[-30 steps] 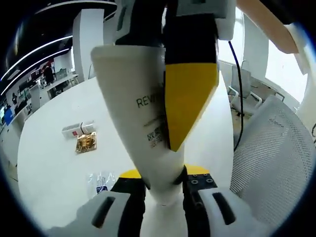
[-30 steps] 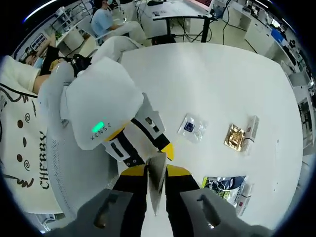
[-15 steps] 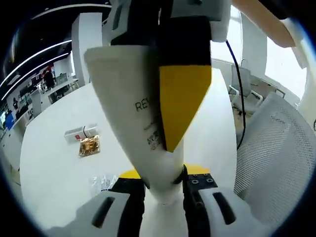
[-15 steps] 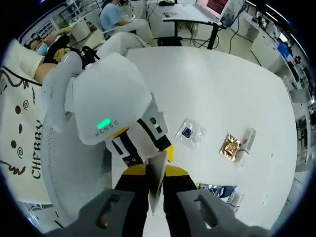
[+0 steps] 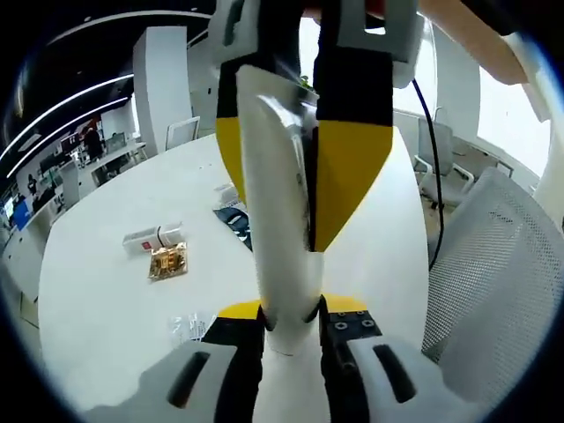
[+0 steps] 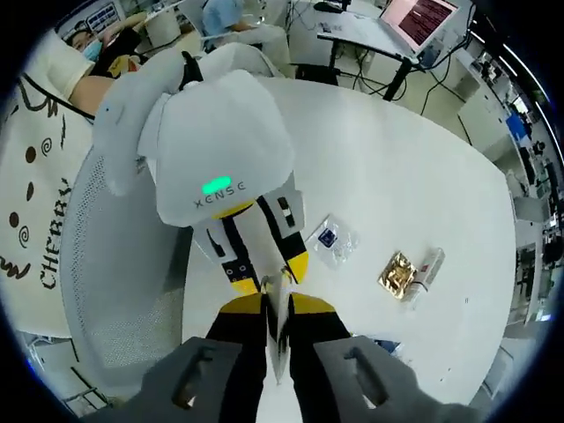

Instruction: Arrange the skincare products in the storage area until every visible bottle or jar stands upright without overlapping.

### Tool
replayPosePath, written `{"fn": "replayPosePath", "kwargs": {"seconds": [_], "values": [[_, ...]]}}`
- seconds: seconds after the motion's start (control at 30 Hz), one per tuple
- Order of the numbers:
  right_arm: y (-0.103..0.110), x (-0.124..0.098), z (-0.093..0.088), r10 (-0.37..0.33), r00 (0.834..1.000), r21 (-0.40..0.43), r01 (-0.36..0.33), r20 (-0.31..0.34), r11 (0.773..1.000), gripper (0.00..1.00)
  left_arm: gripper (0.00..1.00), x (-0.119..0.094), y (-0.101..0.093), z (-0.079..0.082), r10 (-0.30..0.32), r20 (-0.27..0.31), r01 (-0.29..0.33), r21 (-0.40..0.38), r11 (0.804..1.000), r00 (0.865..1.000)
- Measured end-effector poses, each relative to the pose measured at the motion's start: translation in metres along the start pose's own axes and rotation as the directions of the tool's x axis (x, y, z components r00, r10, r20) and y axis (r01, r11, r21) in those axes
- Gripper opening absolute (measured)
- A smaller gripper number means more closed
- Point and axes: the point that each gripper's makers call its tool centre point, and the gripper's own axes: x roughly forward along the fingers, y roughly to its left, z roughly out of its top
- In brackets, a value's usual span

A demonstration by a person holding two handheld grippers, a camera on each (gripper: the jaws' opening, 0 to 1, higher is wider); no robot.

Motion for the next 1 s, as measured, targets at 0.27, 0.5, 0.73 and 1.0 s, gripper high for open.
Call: {"fn": "replayPosePath", "kwargs": {"seconds": [0.27, 0.5, 0.73, 1.0], "values": [[-0.007, -0.003, -0.008, -0.020, 0.999, 0.000, 0.020, -0.032, 1.000, 0.07, 0.22, -0.003, 0.007, -0.001, 0.031, -0.003, -0.031, -0.005, 1.000, 1.000], [-0.016, -0.010, -0.016, -0.047, 0.998, 0.024, 0.047, -0.037, 0.999, 0.06, 0.17, -0.015, 0.021, -0.004, 0.073, -0.012, -0.074, -0.036, 0.997, 0.997], [-0.024, -0.013, -0.015, -0.053, 0.998, 0.052, 0.054, -0.023, 0.997, 0.05, 0.01, -0.017, 0.022, -0.001, 0.094, 0.001, -0.093, -0.044, 0.995, 0.996], [-0.030, -0.010, -0.004, -0.051, 0.999, 0.060, 0.051, -0.007, 0.997, 0.05, 0.05, -0.011, 0.018, -0.004, 0.076, -0.021, -0.076, -0.020, 0.997, 0.997]]}}
